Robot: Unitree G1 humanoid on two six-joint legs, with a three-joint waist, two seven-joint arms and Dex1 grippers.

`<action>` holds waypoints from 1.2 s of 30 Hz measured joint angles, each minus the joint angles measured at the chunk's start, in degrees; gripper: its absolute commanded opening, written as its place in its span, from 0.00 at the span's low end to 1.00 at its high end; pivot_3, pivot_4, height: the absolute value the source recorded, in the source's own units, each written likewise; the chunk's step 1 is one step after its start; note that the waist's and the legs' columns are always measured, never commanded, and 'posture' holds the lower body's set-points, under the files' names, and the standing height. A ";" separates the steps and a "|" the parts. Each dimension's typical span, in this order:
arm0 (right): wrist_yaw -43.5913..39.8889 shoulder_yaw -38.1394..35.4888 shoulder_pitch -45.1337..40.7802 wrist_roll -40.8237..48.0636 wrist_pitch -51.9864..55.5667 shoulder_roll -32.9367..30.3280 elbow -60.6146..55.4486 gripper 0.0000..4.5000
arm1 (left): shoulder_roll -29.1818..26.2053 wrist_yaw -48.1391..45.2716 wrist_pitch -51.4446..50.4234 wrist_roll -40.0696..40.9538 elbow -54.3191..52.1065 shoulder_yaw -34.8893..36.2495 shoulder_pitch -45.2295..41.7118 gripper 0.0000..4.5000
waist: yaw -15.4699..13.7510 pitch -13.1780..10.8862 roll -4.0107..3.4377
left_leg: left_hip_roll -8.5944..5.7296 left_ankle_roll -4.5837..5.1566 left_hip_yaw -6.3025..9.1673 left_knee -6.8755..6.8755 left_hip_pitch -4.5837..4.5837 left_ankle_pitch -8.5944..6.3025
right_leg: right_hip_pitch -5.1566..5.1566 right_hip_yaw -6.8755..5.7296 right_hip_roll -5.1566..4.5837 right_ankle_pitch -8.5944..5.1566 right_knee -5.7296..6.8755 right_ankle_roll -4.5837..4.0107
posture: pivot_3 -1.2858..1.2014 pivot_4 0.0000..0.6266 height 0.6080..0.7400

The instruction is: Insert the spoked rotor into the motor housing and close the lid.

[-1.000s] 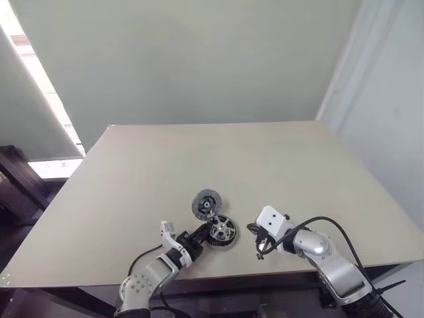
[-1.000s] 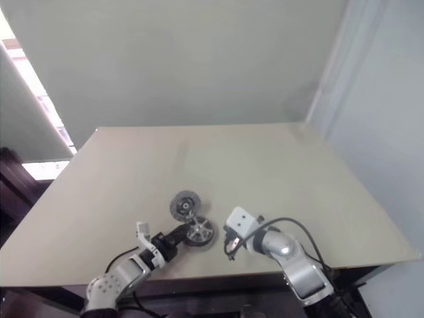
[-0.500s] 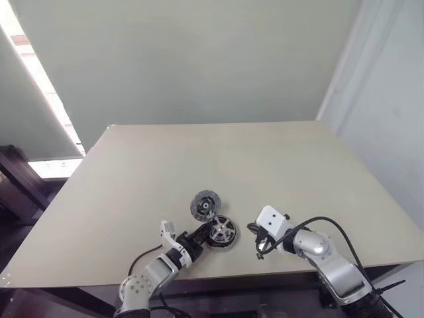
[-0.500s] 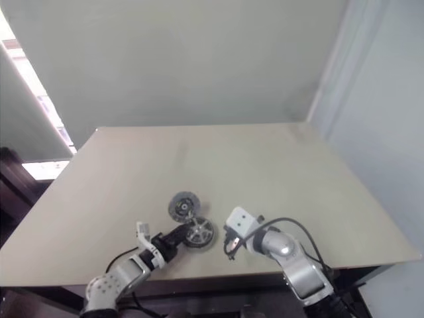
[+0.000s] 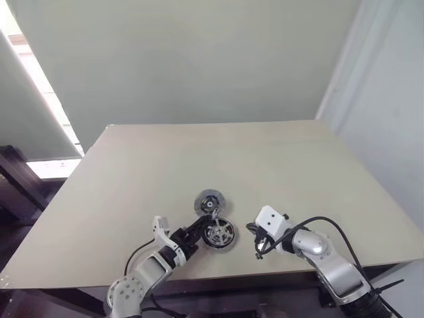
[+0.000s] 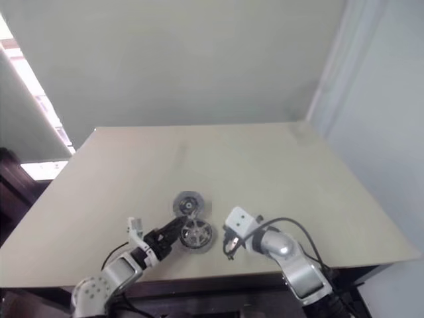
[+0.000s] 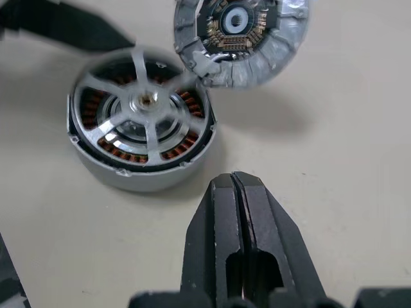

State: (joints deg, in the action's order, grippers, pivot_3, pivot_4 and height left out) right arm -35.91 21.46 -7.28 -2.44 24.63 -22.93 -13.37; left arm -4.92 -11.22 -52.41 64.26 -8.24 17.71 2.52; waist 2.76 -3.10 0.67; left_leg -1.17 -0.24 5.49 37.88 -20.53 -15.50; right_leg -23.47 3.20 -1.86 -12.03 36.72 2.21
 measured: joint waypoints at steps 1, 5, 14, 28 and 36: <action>0.00 0.07 -0.01 -0.01 -0.18 0.08 0.31 0.00 | -0.44 0.51 0.01 0.40 -1.48 0.38 -0.42 0.99 | -0.01 0.00 0.00 | -0.01 0.00 0.00 0.01 0.00 0.00 | 0.01 0.00 -0.01 0.00 0.00 0.00 | 0.52 0.00 1.00; -0.02 0.31 -0.16 -0.04 -0.51 0.28 0.97 0.00 | -1.64 1.16 0.00 2.02 -5.18 0.56 -1.19 0.99 | 0.02 0.00 0.00 | -0.02 0.00 -0.04 0.02 0.01 0.00 | 0.02 0.03 -0.02 0.00 -0.02 0.00 | 0.52 0.00 1.00; 0.02 0.34 -0.96 -0.03 -1.09 0.76 1.53 0.00 | -12.85 -3.96 1.70 -2.83 -8.47 -1.27 -0.91 0.99 | 0.03 -0.02 -0.03 | 0.00 0.00 -0.06 -0.03 0.02 0.00 | -0.01 0.03 0.01 0.00 -0.02 0.00 | 0.52 0.00 1.00; 3.28 -1.04 1.84 9.54 -2.64 16.66 2.94 0.00 | -21.47 -15.93 16.22 -21.78 -5.20 -4.08 0.71 0.99 | 0.04 -0.06 -0.11 | 0.05 -0.01 -0.06 -0.05 0.02 0.00 | -0.05 0.02 0.01 0.00 0.00 -0.01 | 0.52 0.00 1.00; 7.46 1.28 -2.63 5.85 -9.00 20.57 14.61 0.00 | -21.37 -18.07 19.44 -26.47 -3.03 -5.16 -0.03 0.99 | 0.06 -0.06 -0.11 | 0.05 -0.01 -0.05 -0.10 0.01 0.00 | -0.09 0.02 0.00 0.01 0.00 -0.01 | 0.52 0.00 1.00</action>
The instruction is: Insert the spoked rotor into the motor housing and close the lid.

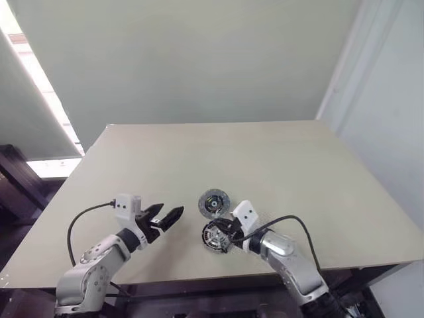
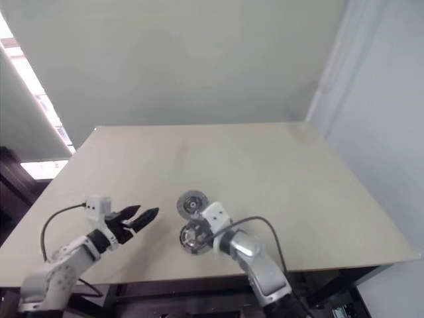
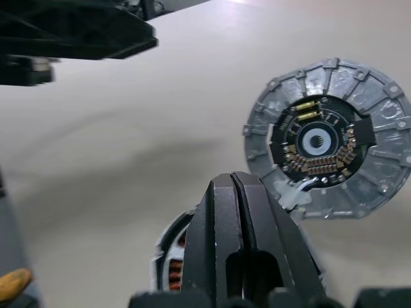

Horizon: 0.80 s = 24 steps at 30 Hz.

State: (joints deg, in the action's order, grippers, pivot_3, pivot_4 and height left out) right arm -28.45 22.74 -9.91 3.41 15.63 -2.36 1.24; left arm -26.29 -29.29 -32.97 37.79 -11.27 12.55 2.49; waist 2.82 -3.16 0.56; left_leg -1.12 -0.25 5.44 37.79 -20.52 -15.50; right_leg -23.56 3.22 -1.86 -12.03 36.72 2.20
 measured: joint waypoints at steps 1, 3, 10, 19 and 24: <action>0.83 -0.03 -0.65 -0.39 -0.78 0.75 1.64 0.00 | 0.21 -0.11 0.11 -0.23 0.00 -0.11 0.00 0.99 | 0.00 0.00 -0.01 | 0.00 0.00 0.00 -0.02 0.01 0.00 | -0.01 0.00 0.00 0.00 0.01 0.00 | 0.52 0.00 1.00; 2.11 0.27 -2.38 -1.68 -2.34 1.95 6.36 0.00 | 0.56 -0.29 0.30 -1.06 0.06 -0.59 -0.02 0.99 | 0.02 0.00 0.00 | 0.00 0.00 0.00 -0.04 0.03 0.00 | 0.00 0.00 0.01 0.00 0.01 0.00 | 0.52 0.00 1.00; 2.11 1.99 -3.02 -5.48 -6.15 1.32 14.98 0.00 | 1.44 -0.86 0.40 -2.31 0.60 -0.79 -0.08 0.99 | 0.03 0.01 0.00 | -0.01 0.01 -0.02 -0.03 0.07 0.00 | 0.05 0.03 0.00 0.00 0.01 0.00 | 0.52 0.00 1.00; 1.13 0.52 -2.89 -4.69 -7.30 1.30 13.67 0.00 | 1.74 -2.08 -1.40 -2.75 0.62 -0.87 0.28 0.80 | 0.03 0.01 0.00 | -0.02 0.02 0.00 0.00 0.08 0.01 | 0.07 0.03 0.01 0.01 0.03 0.00 | 0.52 0.00 1.00; 0.29 0.59 -1.74 -4.64 -6.87 0.92 10.89 0.00 | 2.33 -2.94 -2.15 -2.85 0.66 -1.10 0.55 0.38 | 0.02 0.01 -0.01 | -0.02 0.01 0.02 0.00 0.04 0.01 | 0.05 0.02 0.01 0.00 0.03 0.00 | 0.52 0.00 1.00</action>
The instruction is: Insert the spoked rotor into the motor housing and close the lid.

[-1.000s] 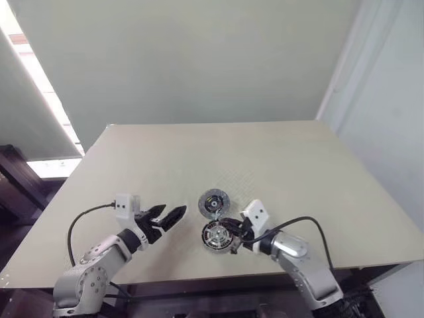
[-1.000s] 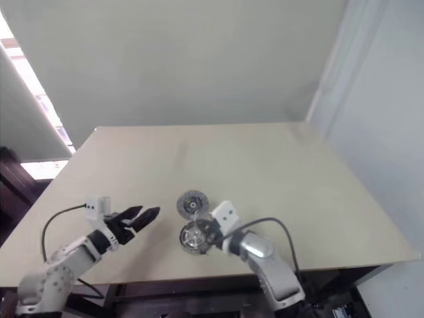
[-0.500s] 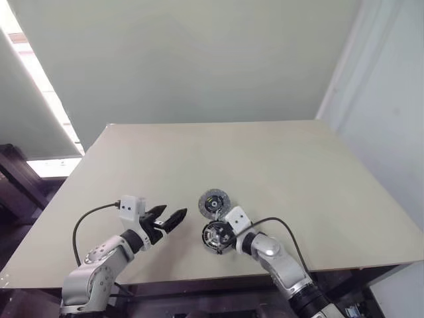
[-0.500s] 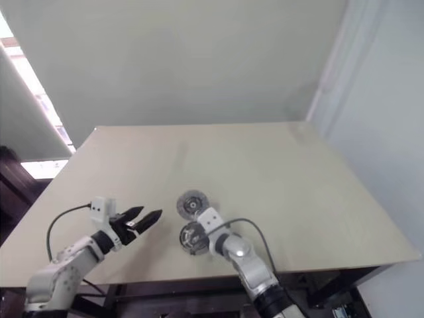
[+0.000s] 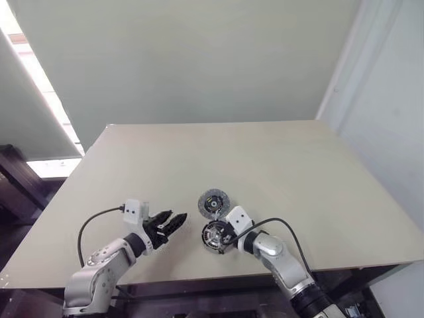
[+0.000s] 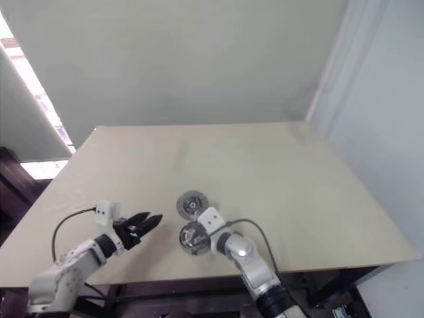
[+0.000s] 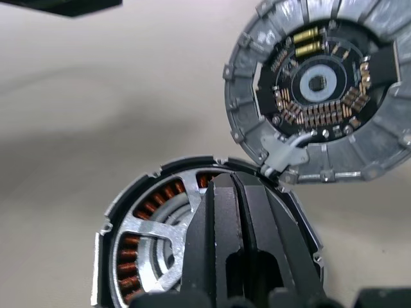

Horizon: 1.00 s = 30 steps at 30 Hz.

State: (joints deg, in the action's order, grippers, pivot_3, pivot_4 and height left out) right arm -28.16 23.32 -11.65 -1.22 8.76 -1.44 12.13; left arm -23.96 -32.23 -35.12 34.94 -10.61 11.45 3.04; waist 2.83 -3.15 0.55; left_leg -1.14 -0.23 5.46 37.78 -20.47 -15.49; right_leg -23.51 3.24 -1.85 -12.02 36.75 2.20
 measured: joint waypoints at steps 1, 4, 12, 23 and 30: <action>-0.23 0.00 0.48 0.02 0.25 -0.17 -0.88 0.00 | 0.05 -0.09 0.00 -0.02 0.04 0.00 0.00 0.31 | -0.01 0.00 0.00 | 0.00 0.00 0.00 0.01 0.00 0.00 | 0.00 0.00 0.00 0.00 0.00 0.00 | 0.52 0.00 1.00; -0.69 -0.06 1.33 0.08 1.30 -0.91 -2.93 0.00 | 0.14 -0.37 0.00 -0.20 0.53 0.00 0.05 0.05 | 0.00 0.00 0.00 | 0.00 0.00 -0.01 0.03 0.00 0.00 | 0.01 0.00 0.00 0.00 0.01 0.00 | 0.52 0.00 1.00; -0.71 -1.37 2.41 1.39 4.39 -1.66 -6.58 0.00 | 0.35 -1.05 0.14 -1.27 1.50 -1.42 0.73 0.01 | 0.00 0.00 0.00 | 0.00 0.00 -0.01 0.03 0.02 0.00 | 0.01 0.00 0.00 0.00 0.02 0.00 | 0.52 0.00 1.00; -1.01 -0.50 1.04 -0.70 2.81 -3.45 -1.15 0.00 | 1.17 -1.62 0.91 -2.62 1.88 -2.13 0.46 0.01 | -0.02 0.02 0.00 | 0.01 0.01 -0.03 0.06 0.10 0.00 | 0.09 0.01 0.00 0.00 0.03 0.00 | 0.52 0.00 1.00; -5.03 -1.71 0.94 1.30 7.73 -6.43 -8.66 0.37 | 1.35 -2.23 1.78 -3.62 2.85 -2.61 0.43 0.00 | -0.01 0.01 -0.01 | 0.00 0.01 -0.02 0.03 0.04 0.00 | 0.04 0.00 0.00 0.00 0.03 0.00 | 0.52 0.00 1.00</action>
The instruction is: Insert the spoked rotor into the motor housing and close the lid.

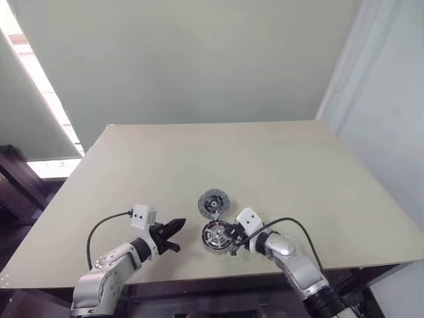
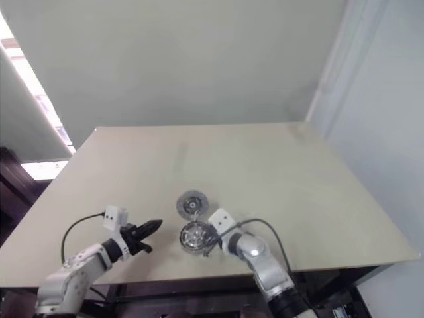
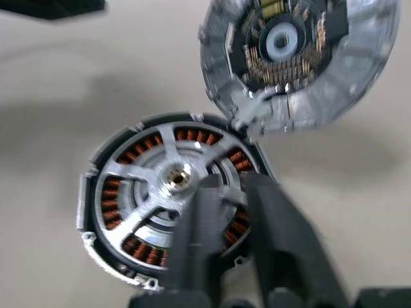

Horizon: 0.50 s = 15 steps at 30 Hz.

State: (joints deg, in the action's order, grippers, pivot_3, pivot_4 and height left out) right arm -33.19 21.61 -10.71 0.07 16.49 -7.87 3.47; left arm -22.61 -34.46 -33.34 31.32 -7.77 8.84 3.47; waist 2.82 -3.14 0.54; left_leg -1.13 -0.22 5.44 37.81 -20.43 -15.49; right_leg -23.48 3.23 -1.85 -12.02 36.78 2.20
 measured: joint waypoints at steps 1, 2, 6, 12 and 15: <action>-0.32 0.15 -0.05 -0.19 0.13 -0.77 -1.03 0.44 | 0.00 -0.10 0.11 -0.07 0.17 -0.17 -0.01 0.00 | 0.00 0.00 0.00 | 0.00 0.00 0.00 0.00 0.00 0.00 | 0.00 0.00 0.00 0.00 0.00 0.00 | 0.52 0.00 1.00; -1.33 1.13 -0.27 -0.75 0.76 -2.34 -3.28 0.52 | 0.00 -0.27 0.23 -0.13 0.45 -0.61 -0.05 0.00 | -0.01 -0.01 -0.01 | 0.00 0.00 -0.01 0.02 0.00 0.00 | 0.00 0.00 0.00 0.00 0.00 0.00 | 0.52 0.00 1.00; -5.07 4.37 -1.61 -3.09 2.21 -7.77 -8.88 0.84 | -0.07 -0.67 0.34 -0.24 0.92 -0.80 -0.07 0.00 | -0.01 0.00 0.01 | -0.01 0.00 -0.02 0.04 0.00 0.00 | 0.02 0.00 -0.01 0.00 -0.01 0.00 | 0.52 0.00 1.00; -13.06 11.04 -2.63 -6.82 4.08 -16.33 -15.88 1.00 | -0.34 -0.88 0.36 -1.07 1.42 -0.82 -0.67 0.00 | -0.03 0.01 0.03 | 0.00 0.00 0.01 0.04 -0.01 0.00 | 0.02 -0.05 -0.01 0.00 -0.02 0.00 | 0.52 0.00 1.00; -15.32 14.11 -2.80 -8.81 4.63 -17.89 -16.84 1.00 | -0.48 -1.05 0.35 -1.25 1.46 -0.82 -0.86 0.00 | -0.03 0.01 0.04 | 0.00 0.00 0.01 0.06 -0.01 0.00 | 0.02 -0.06 -0.01 0.00 -0.02 0.00 | 0.52 0.00 1.00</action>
State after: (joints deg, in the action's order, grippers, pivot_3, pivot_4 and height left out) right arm -48.52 35.72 -13.51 -8.74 21.12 -25.76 -13.37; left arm -23.09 -35.51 -32.99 30.08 -6.31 8.02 2.61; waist 2.79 -3.13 0.58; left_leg -1.13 -0.22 5.45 37.87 -20.44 -15.49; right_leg -23.45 3.18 -1.86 -12.02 36.76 2.21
